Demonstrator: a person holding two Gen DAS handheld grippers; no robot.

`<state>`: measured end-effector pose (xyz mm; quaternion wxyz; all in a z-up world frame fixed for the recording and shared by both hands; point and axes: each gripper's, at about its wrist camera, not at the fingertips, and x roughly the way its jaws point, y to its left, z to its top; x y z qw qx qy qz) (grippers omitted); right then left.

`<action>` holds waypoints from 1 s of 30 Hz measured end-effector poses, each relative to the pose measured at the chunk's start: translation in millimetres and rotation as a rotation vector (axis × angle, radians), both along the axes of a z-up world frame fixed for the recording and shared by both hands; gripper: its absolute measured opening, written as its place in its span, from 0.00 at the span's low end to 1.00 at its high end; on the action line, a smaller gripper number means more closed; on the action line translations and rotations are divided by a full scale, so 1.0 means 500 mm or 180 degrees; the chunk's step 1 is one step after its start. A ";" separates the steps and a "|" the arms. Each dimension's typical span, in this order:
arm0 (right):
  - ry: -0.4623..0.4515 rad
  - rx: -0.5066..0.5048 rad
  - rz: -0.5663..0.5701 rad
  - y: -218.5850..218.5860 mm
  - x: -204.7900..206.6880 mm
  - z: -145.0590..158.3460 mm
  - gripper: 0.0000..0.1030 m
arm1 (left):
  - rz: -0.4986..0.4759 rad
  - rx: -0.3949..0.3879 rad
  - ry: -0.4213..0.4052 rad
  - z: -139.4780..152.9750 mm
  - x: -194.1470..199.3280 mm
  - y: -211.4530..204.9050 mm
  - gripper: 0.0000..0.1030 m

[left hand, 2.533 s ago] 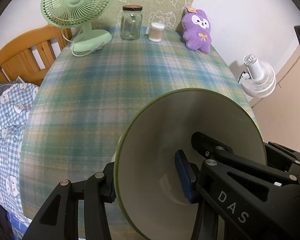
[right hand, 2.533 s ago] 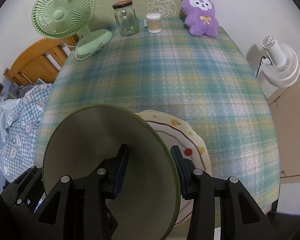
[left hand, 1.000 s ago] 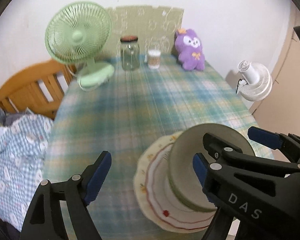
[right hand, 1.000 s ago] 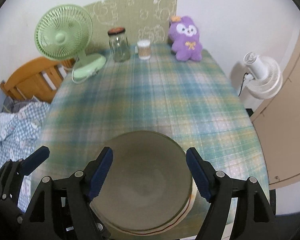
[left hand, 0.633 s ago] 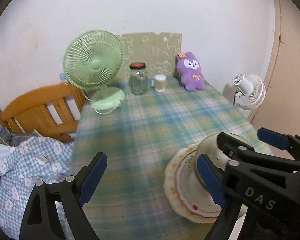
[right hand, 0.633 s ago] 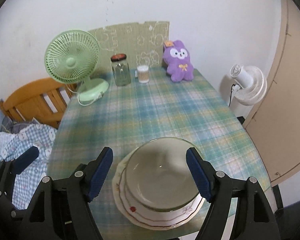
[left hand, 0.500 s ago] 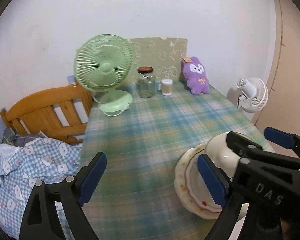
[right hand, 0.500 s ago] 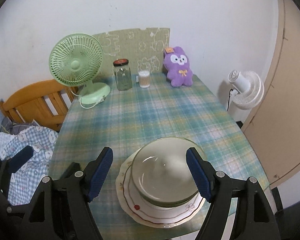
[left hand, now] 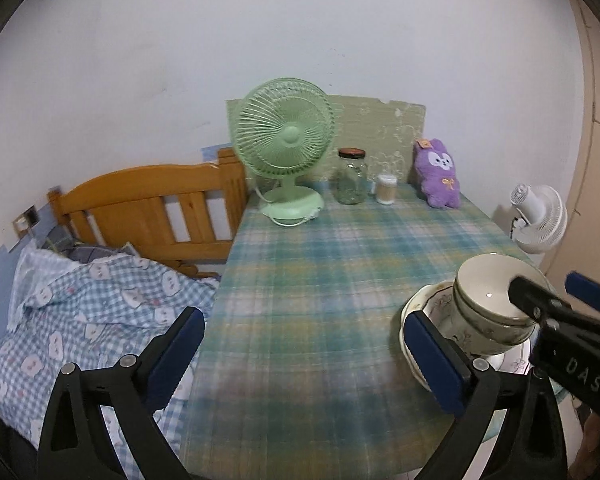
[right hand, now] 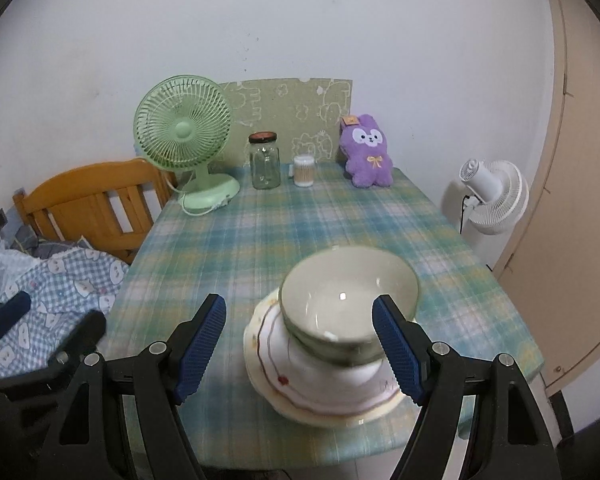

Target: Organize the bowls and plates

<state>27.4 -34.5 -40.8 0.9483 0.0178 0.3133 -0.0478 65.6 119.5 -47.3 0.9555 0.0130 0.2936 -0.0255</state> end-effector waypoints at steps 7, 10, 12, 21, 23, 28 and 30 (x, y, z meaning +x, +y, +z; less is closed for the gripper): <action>-0.0177 -0.0017 0.0085 0.003 -0.048 -0.037 0.80 | 0.0050 -0.0039 -0.0220 -0.030 -0.056 0.001 1.00; -0.0227 -0.0028 0.0089 0.004 -0.061 -0.049 0.81 | 0.0082 -0.0074 -0.0246 -0.044 -0.068 0.005 1.00; -0.0228 -0.0002 0.0091 0.003 -0.068 -0.057 0.81 | 0.0101 -0.0094 -0.0233 -0.051 -0.071 0.009 1.00; -0.0255 -0.0013 0.0090 0.001 -0.082 -0.062 0.81 | 0.0135 -0.0081 -0.0257 -0.054 -0.093 0.009 1.00; -0.0258 -0.0021 0.0083 0.002 -0.084 -0.060 0.81 | 0.0134 -0.0077 -0.0264 -0.054 -0.093 0.009 1.00; -0.0250 -0.0013 0.0058 0.002 -0.084 -0.050 0.81 | 0.0126 -0.0088 -0.0249 -0.052 -0.095 0.010 1.00; -0.0242 -0.0011 0.0050 0.001 -0.084 -0.045 0.81 | 0.0121 -0.0091 -0.0247 -0.048 -0.096 0.009 1.00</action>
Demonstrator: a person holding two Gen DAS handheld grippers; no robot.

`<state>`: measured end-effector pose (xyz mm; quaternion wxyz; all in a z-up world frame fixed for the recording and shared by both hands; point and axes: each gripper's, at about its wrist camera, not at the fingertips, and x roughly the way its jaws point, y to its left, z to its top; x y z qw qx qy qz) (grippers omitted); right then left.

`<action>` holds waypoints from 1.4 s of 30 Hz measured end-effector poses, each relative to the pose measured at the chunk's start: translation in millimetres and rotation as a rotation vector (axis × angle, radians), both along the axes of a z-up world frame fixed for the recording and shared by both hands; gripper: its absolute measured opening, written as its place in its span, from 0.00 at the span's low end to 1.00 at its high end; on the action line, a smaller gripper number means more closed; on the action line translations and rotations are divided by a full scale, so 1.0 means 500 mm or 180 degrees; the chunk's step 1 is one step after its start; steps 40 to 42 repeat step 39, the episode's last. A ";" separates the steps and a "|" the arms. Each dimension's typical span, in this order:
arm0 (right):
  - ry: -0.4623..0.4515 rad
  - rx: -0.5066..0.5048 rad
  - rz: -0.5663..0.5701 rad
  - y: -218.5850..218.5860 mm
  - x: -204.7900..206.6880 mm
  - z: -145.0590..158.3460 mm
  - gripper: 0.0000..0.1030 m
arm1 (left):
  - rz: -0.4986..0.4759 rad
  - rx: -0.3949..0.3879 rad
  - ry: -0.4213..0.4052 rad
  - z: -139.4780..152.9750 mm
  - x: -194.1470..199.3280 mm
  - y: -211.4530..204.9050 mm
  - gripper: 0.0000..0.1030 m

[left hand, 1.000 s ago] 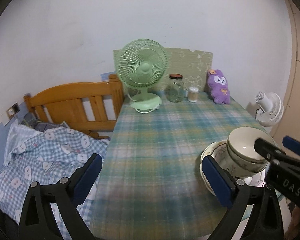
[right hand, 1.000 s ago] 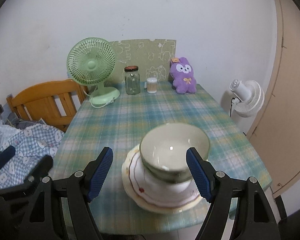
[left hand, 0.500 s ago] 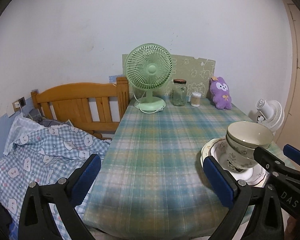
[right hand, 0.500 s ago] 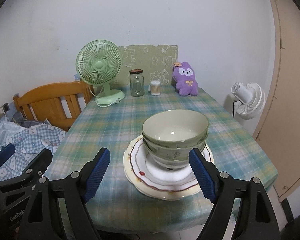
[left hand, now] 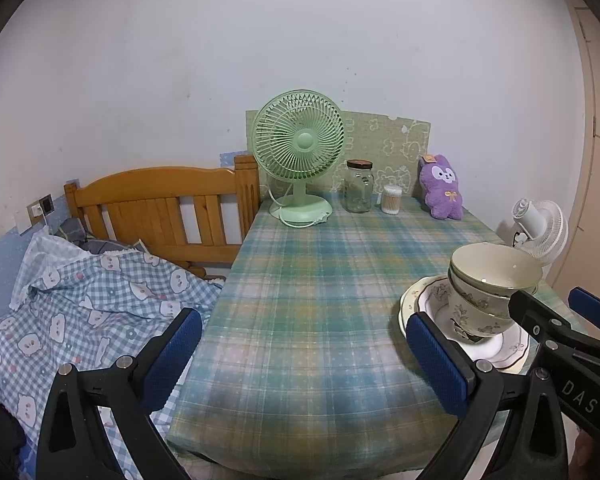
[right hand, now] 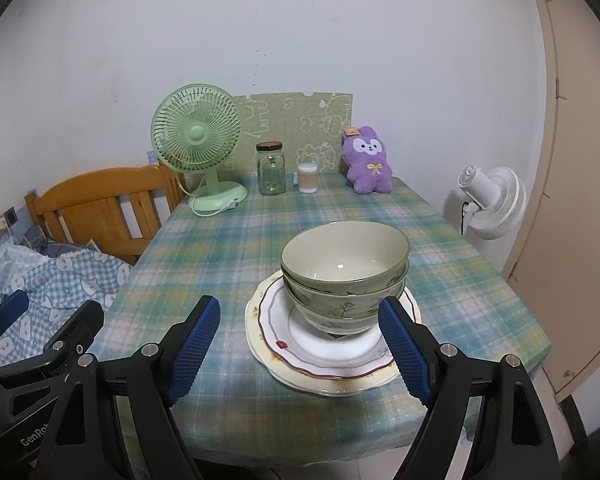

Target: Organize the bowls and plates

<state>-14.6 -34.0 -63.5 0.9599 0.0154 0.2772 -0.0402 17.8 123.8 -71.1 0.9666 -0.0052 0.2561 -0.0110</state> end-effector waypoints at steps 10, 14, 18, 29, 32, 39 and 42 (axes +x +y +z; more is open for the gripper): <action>0.0032 -0.0001 -0.0029 -0.008 0.006 0.003 0.81 | -0.0002 0.0000 -0.0010 0.004 0.003 -0.012 1.00; 0.0034 -0.0003 -0.0028 -0.012 0.005 0.003 0.81 | 0.0001 -0.0008 -0.0003 0.005 0.003 -0.011 1.00; 0.0049 -0.0003 -0.0025 -0.014 0.004 0.002 0.81 | 0.0008 -0.0004 -0.0005 0.005 0.001 -0.014 1.00; 0.0056 -0.0007 -0.0026 -0.016 0.000 0.000 0.81 | 0.0012 -0.0010 0.0001 0.005 0.000 -0.016 1.00; 0.0054 -0.0007 -0.0021 -0.017 -0.002 0.000 0.81 | 0.0014 -0.0011 -0.0005 0.005 -0.002 -0.018 1.00; 0.0065 0.0003 -0.0030 -0.021 -0.007 -0.002 0.81 | 0.0012 -0.0010 0.0002 0.005 -0.002 -0.017 1.00; 0.0065 0.0003 -0.0030 -0.021 -0.007 -0.002 0.81 | 0.0012 -0.0010 0.0002 0.005 -0.002 -0.017 1.00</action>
